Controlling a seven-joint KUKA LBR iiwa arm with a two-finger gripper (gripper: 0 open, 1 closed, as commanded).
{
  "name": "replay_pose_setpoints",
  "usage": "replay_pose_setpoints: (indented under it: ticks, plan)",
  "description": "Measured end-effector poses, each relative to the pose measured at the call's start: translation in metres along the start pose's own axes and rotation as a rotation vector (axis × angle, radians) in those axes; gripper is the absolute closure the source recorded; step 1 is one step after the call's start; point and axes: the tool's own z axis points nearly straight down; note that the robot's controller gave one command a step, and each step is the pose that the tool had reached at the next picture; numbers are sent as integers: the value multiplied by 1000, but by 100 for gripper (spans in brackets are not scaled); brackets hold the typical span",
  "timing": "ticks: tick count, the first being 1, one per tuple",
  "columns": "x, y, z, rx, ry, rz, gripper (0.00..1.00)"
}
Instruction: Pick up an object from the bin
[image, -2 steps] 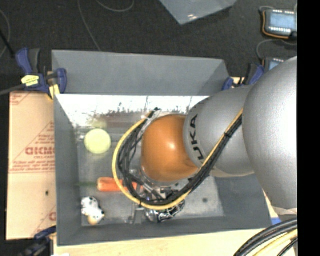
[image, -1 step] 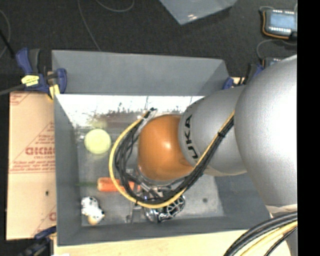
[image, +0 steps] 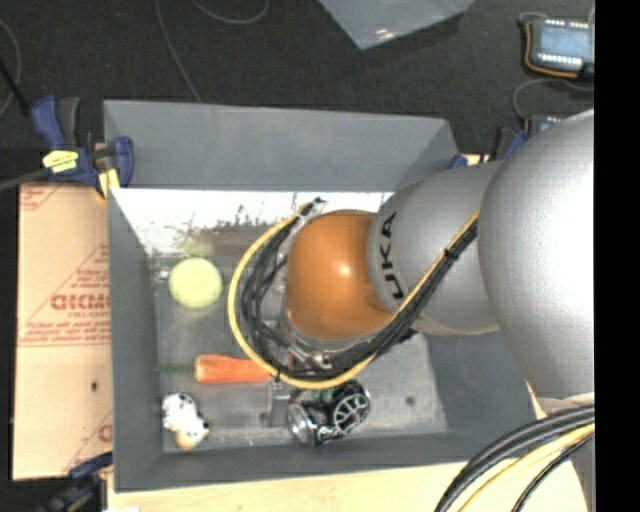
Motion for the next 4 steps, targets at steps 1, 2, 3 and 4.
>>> replay_pose_setpoints:
  ticks: [1, 2, 3, 4]
  plan:
    - [-15, 0, 12, 1, -6, 39, 0]
    - [-18, 10, 34, -1, -1, 51, 100]
    - [-18, 10, 34, -1, -1, 51, 100]
    - [-9, 7, 0, -1, 2, 68, 100]
